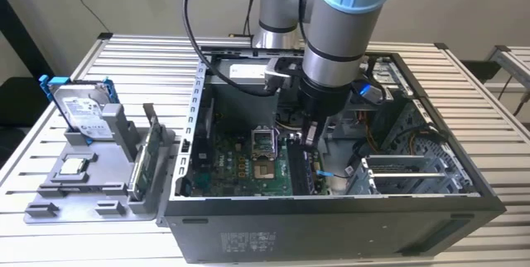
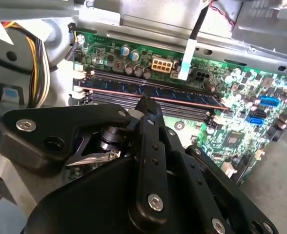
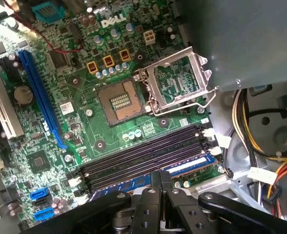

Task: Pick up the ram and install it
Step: 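Press down the ram until it locks into place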

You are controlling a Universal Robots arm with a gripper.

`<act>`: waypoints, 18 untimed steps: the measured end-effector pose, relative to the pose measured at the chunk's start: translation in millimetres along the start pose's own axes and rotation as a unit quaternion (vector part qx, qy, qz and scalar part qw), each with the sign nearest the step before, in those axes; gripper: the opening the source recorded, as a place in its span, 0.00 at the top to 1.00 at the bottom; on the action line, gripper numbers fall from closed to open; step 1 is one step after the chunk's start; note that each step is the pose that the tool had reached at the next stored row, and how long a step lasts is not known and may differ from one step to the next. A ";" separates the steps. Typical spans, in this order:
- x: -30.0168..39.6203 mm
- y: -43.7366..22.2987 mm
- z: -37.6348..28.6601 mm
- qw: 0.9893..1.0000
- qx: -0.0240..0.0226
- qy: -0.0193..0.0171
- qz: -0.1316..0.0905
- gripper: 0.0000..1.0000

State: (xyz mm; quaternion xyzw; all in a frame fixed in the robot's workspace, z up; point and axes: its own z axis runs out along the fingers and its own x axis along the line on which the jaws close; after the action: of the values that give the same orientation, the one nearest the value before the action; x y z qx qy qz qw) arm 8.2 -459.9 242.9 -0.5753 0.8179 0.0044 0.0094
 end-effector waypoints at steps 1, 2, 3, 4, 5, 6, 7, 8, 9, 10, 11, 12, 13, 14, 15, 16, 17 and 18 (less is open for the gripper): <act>0.0 0.0 1.3 1.000 0.000 0.000 -0.007 0.89; 0.0 0.0 2.6 1.000 0.000 0.000 -0.013 0.89; 0.1 0.0 4.0 1.000 0.000 0.000 -0.019 0.89; 0.1 0.0 5.3 1.000 0.000 0.000 -0.023 0.89; 0.1 0.0 6.5 1.000 -0.001 0.000 -0.026 0.89; 0.2 0.0 7.6 1.000 -0.001 0.000 -0.030 0.89; 0.2 0.0 8.6 0.999 -0.001 -0.001 -0.034 0.89; 0.2 0.0 9.4 0.999 -0.001 -0.001 -0.039 0.89; 0.2 0.0 10.1 0.999 -0.001 -0.001 -0.044 0.89; 0.3 0.0 10.2 0.999 -0.001 0.000 -0.045 0.89; 0.3 0.0 10.2 0.999 -0.001 0.000 -0.045 0.89; 0.2 0.0 10.2 0.999 -0.001 0.000 -0.045 0.89; 0.2 0.0 10.5 0.999 -0.001 -0.001 -0.046 0.89; 0.2 0.0 10.9 0.999 -0.001 -0.001 -0.046 0.89; 0.2 0.0 11.4 0.999 -0.001 -0.001 -0.046 0.89; 0.2 0.0 11.9 0.999 -0.001 0.000 -0.047 0.89; 0.3 0.0 12.3 0.999 -0.001 0.000 -0.047 0.89; 0.4 0.0 12.6 0.999 -0.001 0.000 -0.048 0.89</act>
State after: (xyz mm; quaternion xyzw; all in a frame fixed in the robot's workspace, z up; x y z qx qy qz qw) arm 8.2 -460.1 230.2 -0.6137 0.7895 0.0050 0.0092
